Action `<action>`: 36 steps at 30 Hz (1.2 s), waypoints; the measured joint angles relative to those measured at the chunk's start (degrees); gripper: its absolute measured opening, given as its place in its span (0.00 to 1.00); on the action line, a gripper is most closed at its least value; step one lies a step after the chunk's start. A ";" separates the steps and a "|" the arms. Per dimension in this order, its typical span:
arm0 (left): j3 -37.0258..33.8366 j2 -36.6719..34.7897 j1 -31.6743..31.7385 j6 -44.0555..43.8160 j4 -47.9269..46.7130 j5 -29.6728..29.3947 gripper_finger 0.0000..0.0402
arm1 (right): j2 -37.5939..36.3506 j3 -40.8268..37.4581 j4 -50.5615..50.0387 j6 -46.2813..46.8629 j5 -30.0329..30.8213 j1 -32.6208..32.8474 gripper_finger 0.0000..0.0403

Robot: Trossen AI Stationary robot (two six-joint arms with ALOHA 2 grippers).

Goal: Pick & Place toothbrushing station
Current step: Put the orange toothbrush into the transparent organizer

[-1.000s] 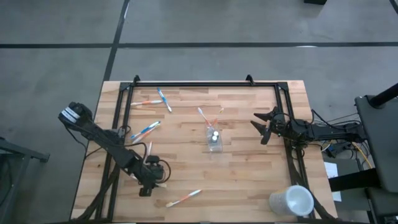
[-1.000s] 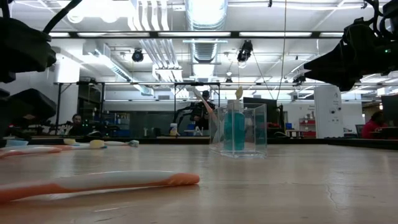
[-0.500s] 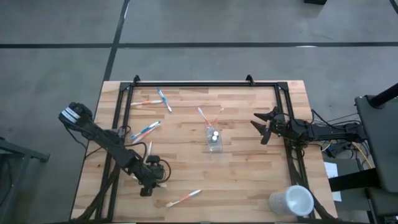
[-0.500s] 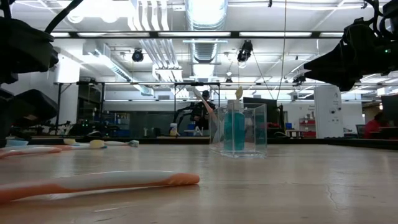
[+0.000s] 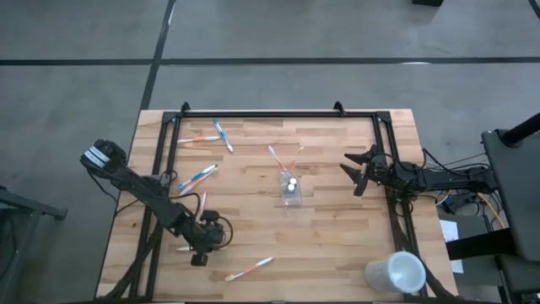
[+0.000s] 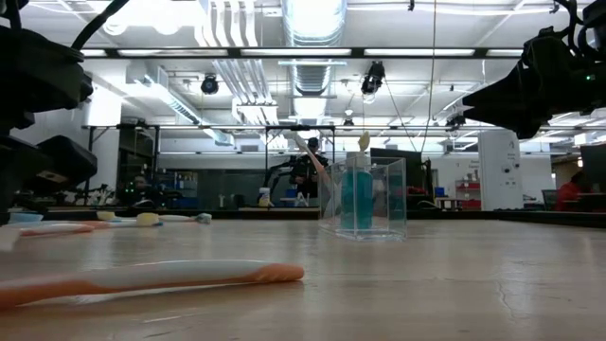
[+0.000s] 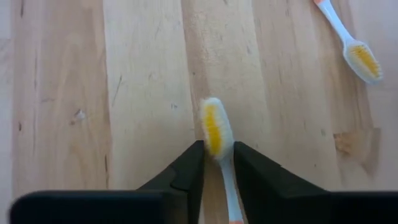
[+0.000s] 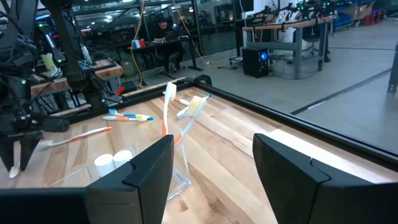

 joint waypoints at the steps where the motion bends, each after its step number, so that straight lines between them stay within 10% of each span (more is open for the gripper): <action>1: 0.00 0.02 0.05 0.02 0.00 -0.39 0.20 | 0.00 0.00 0.00 0.00 0.01 -0.01 0.53; 16: 3.24 0.00 7.90 6.51 0.53 -2.24 0.01 | 0.00 0.00 0.01 0.00 0.01 0.00 0.53; 36: 4.59 0.00 39.32 7.41 4.40 -3.32 0.02 | -0.02 0.00 0.00 0.00 0.00 -0.01 0.53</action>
